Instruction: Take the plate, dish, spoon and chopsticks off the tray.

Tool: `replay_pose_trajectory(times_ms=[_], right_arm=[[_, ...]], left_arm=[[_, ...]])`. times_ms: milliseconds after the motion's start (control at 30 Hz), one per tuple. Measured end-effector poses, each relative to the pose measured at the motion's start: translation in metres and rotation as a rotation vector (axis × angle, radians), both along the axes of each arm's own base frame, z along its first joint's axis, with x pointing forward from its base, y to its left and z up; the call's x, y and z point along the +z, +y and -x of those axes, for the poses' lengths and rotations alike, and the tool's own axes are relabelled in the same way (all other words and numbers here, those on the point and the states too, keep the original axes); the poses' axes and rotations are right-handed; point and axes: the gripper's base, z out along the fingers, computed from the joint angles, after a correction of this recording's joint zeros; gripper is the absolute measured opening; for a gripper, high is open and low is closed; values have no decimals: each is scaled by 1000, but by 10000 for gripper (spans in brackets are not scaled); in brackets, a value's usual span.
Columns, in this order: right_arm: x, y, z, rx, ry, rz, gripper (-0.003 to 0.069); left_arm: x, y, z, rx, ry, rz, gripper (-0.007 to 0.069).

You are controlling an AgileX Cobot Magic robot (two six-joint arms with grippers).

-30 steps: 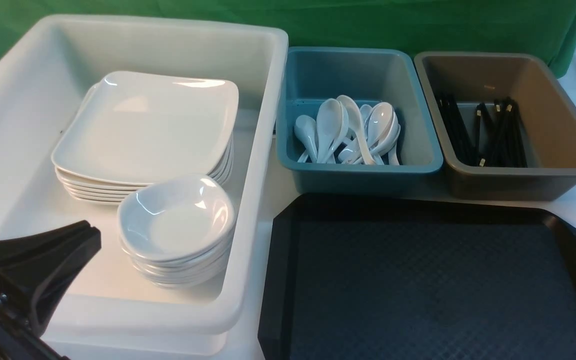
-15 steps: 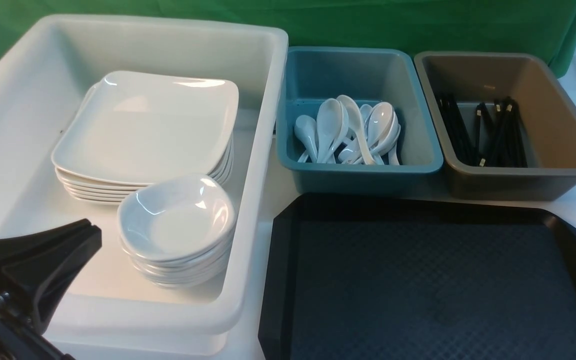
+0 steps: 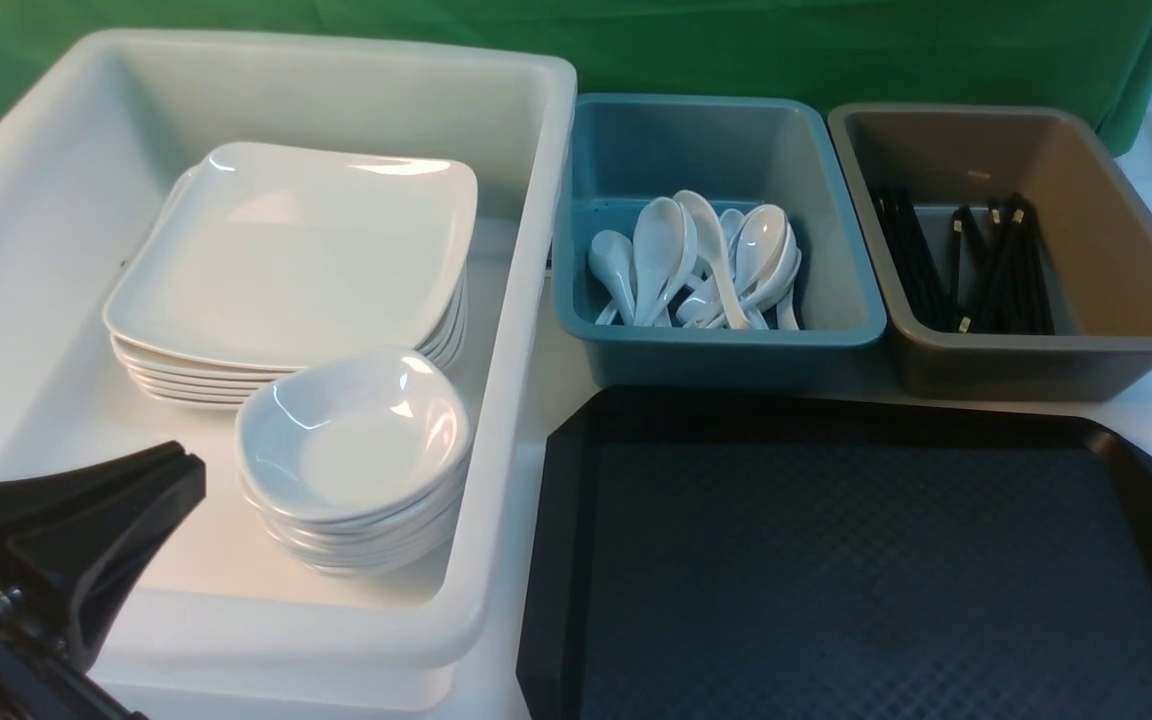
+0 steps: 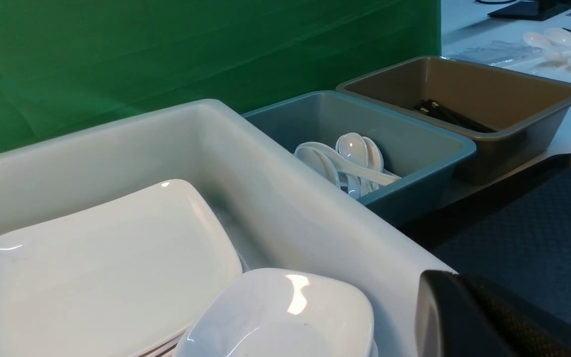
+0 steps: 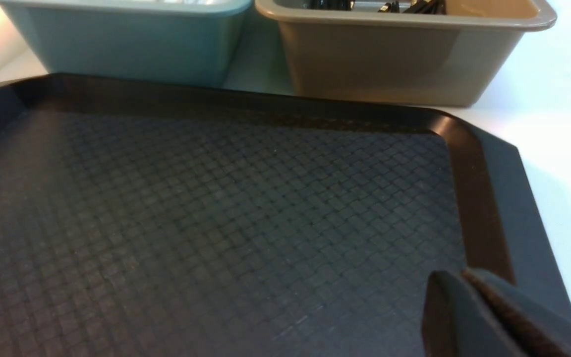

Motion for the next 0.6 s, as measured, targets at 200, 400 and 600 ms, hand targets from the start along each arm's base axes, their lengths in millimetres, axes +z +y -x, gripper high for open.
replay_pose_trajectory(times_ms=[200,400,600], right_arm=[[0,0,0,0,0,0,72],[0,0,0,0,0,-1,87],[0,0,0,0,0,-2,106]], left_arm=[[-3,3,2,10,-60,-3,20],[-21,31,16,237,-140,170,19],[-74,52,34,500,-51,211,19]])
